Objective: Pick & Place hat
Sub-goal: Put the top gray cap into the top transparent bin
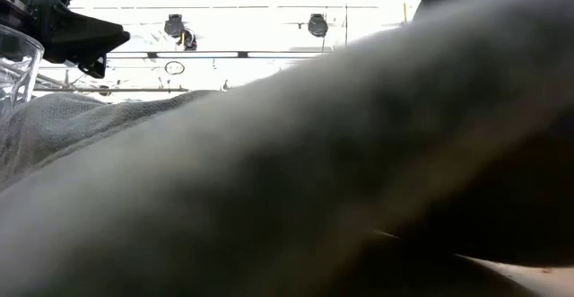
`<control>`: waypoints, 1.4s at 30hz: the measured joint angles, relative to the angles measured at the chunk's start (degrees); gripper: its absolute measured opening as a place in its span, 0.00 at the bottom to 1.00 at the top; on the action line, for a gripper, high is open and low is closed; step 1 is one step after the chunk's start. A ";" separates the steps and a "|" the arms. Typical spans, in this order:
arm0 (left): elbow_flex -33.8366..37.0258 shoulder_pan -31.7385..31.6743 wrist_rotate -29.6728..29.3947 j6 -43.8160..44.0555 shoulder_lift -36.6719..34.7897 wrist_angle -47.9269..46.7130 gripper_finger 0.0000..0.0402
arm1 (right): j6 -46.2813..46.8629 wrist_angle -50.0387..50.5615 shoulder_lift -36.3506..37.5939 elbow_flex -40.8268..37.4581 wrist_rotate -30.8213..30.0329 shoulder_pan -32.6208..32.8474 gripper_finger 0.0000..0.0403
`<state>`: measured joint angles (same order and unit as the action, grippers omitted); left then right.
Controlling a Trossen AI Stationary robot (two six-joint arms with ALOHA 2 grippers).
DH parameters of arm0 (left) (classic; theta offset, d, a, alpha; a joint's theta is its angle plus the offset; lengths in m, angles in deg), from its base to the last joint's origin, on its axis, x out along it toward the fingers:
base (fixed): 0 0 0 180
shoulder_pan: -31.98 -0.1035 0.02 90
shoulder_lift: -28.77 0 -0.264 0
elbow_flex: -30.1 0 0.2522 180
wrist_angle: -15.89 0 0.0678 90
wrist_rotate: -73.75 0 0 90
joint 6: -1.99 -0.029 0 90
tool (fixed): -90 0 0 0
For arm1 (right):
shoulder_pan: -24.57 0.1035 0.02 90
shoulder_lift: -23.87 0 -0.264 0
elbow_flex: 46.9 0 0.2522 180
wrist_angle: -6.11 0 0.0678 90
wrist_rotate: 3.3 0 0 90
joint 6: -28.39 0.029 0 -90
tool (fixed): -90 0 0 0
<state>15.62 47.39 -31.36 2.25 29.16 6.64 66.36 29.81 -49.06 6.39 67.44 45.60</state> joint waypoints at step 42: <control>-0.01 -0.01 0.00 0.01 -0.02 0.04 0.19 | -18.73 -14.15 -15.96 0.04 56.56 -37.30 0.71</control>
<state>15.61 47.38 -31.36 2.26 29.14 6.68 47.63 15.67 -65.02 6.43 124.00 8.30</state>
